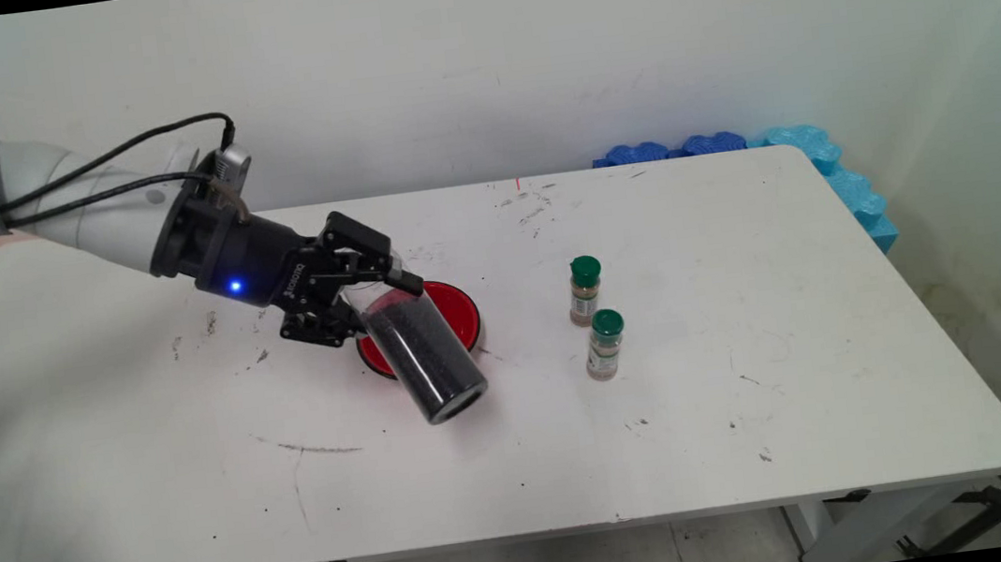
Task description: Pour the black seasoning powder in the red bowl
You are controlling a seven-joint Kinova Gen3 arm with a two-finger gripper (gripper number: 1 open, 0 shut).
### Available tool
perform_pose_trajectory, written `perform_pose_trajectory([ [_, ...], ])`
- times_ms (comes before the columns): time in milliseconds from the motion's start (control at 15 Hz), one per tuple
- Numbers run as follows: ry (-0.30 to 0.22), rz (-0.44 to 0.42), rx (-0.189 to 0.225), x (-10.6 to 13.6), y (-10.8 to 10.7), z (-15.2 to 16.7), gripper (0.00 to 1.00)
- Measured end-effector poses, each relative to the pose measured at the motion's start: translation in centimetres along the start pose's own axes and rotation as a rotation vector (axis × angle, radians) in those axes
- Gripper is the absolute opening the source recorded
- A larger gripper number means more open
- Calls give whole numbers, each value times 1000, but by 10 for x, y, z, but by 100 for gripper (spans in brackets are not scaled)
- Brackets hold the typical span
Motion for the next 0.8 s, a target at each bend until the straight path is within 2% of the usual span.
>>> perform_pose_trajectory([
  [800,5,-170,-24,12,-8,18,0],
])
